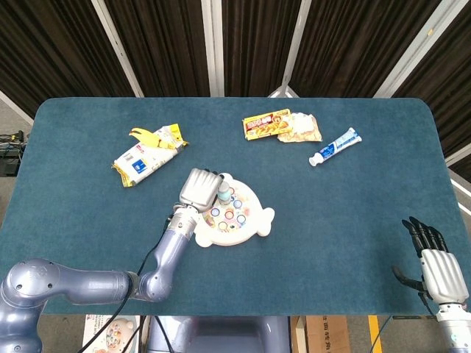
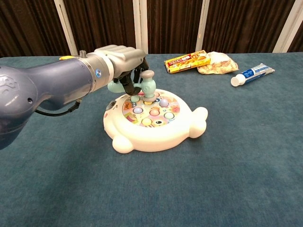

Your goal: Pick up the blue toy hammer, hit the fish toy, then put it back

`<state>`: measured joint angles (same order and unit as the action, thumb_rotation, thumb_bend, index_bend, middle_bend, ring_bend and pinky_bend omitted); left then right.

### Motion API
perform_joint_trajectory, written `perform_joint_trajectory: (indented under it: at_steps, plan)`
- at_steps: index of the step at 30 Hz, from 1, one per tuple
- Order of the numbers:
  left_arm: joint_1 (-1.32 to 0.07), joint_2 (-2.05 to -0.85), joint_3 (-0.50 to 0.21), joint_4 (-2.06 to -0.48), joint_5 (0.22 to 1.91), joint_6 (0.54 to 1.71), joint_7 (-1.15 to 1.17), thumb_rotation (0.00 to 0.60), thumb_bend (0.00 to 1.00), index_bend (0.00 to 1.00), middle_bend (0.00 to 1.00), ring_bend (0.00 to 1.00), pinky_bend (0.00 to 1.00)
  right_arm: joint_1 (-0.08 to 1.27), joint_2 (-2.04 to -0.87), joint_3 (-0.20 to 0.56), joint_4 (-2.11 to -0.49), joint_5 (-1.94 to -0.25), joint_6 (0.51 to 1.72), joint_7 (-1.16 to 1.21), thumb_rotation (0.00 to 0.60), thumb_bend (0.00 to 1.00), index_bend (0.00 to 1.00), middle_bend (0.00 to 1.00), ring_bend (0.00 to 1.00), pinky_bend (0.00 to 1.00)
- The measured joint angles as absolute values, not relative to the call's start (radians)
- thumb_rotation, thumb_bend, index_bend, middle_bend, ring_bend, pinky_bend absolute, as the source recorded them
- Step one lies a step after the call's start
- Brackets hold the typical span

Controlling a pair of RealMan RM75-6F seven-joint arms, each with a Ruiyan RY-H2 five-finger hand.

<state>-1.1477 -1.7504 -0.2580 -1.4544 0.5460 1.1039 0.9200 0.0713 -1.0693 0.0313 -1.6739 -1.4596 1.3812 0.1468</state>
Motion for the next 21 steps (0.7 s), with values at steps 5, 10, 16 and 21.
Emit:
perform_joint_trajectory:
  at_steps: [5,10,16,21]
  plan:
    - [-1.149,-1.752,-0.262,-1.454,0.551,1.106,0.918,0.600,0.67,0.64,0.61,0.44,0.57,0.072,-1.069,0.032,-1.674,-1.458,1.380,0.147,0.600,0.31,0.00,0.00,0.00,0.00]
    - [-1.150,-1.743,-0.275,-1.472,0.561,1.113,0.911,0.600,0.67,0.64,0.61,0.44,0.57,0.071,-1.069,0.031,-1.675,-1.459,1.381,0.146,0.600,0.31,0.00,0.00,0.00,0.00]
    - [-1.145,-1.710,-0.292,-1.525,0.572,1.134,0.905,0.600,0.67,0.64,0.61,0.44,0.57,0.070,-1.068,0.031,-1.674,-1.461,1.384,0.146,0.600,0.31,0.00,0.00,0.00,0.00]
    - [-1.109,-1.647,-0.289,-1.619,0.590,1.174,0.885,0.600,0.67,0.64,0.61,0.44,0.57,0.069,-1.068,0.030,-1.676,-1.462,1.385,0.144,0.600,0.31,0.00,0.00,0.00,0.00]
